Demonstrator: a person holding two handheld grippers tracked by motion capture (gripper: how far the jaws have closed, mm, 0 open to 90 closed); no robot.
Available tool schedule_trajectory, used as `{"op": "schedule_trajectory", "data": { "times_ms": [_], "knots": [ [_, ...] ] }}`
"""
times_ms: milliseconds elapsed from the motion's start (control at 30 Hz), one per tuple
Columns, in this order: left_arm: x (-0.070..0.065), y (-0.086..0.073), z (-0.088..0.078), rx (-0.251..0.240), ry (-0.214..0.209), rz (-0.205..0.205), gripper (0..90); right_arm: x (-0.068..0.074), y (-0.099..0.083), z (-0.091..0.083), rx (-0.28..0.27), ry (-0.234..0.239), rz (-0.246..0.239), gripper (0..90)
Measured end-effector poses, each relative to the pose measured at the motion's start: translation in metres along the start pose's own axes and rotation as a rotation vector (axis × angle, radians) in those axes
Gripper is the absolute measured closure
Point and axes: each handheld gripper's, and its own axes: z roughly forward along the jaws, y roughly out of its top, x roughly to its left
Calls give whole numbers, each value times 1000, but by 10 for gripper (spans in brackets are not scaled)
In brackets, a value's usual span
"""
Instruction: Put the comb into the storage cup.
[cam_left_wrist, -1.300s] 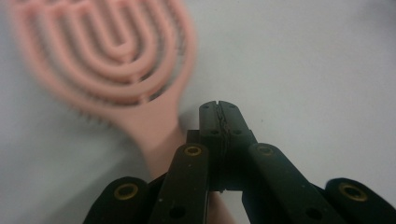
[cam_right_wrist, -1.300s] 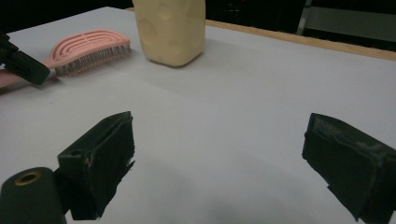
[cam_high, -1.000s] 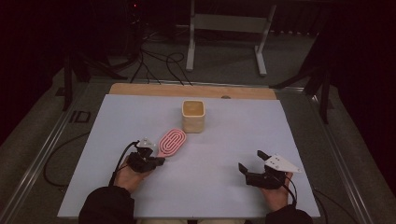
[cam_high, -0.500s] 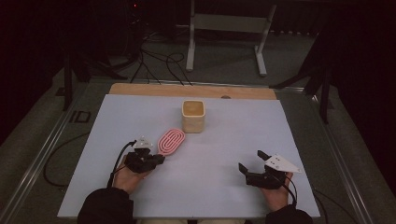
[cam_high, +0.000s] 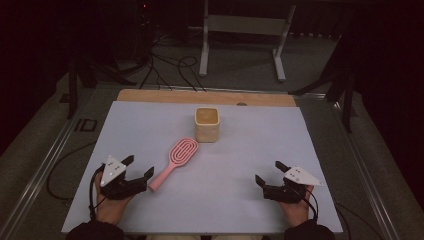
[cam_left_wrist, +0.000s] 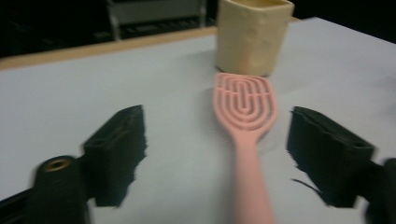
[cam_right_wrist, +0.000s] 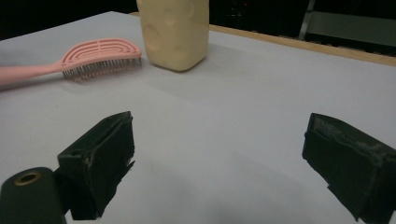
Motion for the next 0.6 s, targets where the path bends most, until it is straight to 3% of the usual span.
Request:
{"op": "schedule_trajectory", "data": {
  "times_ms": [133, 300, 433, 600],
  "knots": [
    [7, -7, -16, -17, 35, 3, 133, 1, 2, -2, -4, 1, -6, 90],
    [13, -12, -23, -14, 88, 36, 1, 0, 3, -3, -14, 12, -9, 90],
    [13, -12, -26, -44, 141, 54, 0, -1, 4, -3, -12, 44, -20, 89],
    [20, -15, -28, -73, 148, 18, 0, 1, 3, -5, -11, 64, -35, 89]
  ]
}}
